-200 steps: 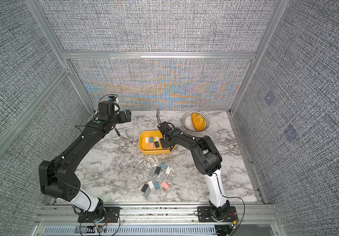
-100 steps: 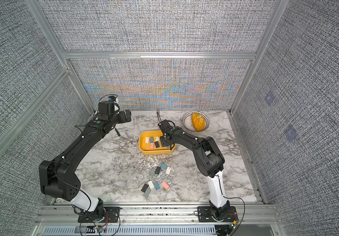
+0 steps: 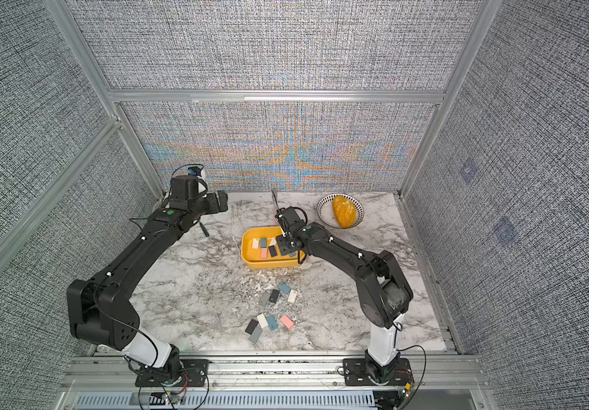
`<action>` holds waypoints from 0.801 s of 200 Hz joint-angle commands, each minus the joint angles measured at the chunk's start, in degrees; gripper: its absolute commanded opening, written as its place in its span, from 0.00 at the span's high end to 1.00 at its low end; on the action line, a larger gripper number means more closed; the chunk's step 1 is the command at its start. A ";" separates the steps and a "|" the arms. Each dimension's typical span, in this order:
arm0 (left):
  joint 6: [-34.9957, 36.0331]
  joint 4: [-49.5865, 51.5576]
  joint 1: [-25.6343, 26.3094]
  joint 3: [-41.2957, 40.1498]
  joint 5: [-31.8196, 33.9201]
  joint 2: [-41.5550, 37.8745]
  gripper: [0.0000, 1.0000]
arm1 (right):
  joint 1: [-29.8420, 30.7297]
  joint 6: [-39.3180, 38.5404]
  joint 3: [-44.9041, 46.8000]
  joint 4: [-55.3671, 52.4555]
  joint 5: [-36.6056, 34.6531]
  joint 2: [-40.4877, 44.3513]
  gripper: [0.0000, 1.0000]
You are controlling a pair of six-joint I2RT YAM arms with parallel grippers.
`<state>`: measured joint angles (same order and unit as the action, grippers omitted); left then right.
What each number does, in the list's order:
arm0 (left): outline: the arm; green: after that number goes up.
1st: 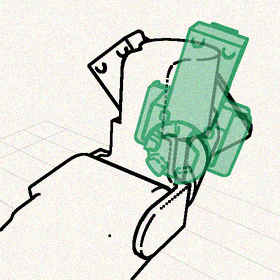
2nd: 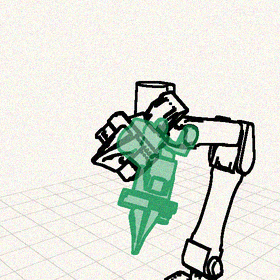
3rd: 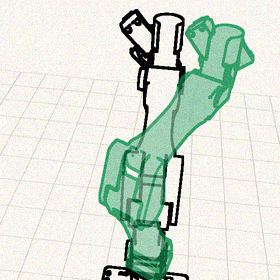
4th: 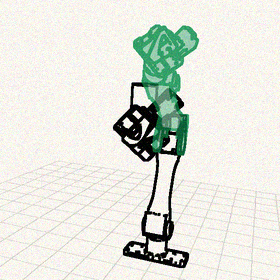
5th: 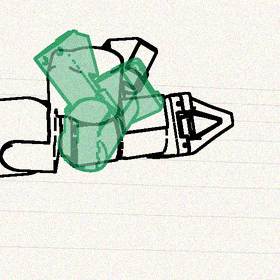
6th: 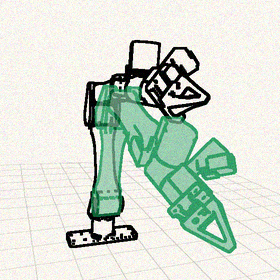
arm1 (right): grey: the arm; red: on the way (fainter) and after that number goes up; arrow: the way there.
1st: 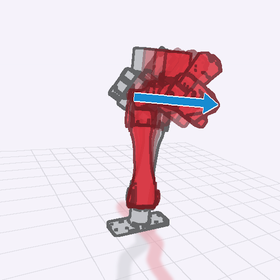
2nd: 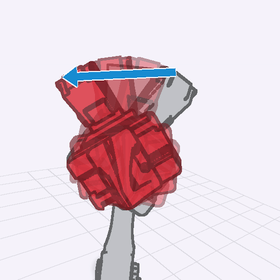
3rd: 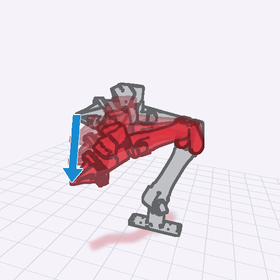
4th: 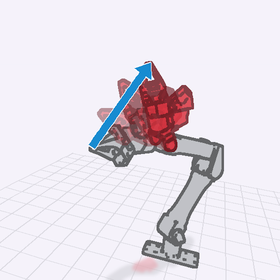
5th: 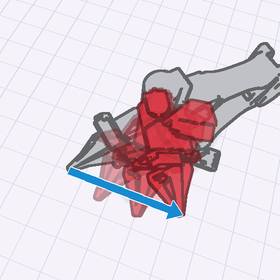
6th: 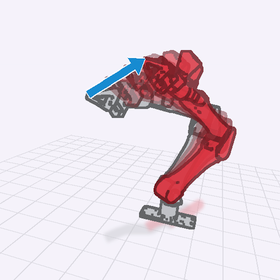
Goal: Put the eraser in the storage box
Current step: Pick up the eraser from the center of the board.
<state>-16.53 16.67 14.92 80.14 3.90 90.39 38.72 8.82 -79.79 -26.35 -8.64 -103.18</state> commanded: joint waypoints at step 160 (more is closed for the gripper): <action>-1.28 -1.10 0.02 -4.15 -0.24 -4.85 0.00 | 10.24 0.01 21.78 2.22 2.25 8.11 0.45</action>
<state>-17.45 16.82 14.92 76.27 3.92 86.13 48.88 7.84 -58.52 -25.50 -5.74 -94.48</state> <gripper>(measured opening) 0.998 0.553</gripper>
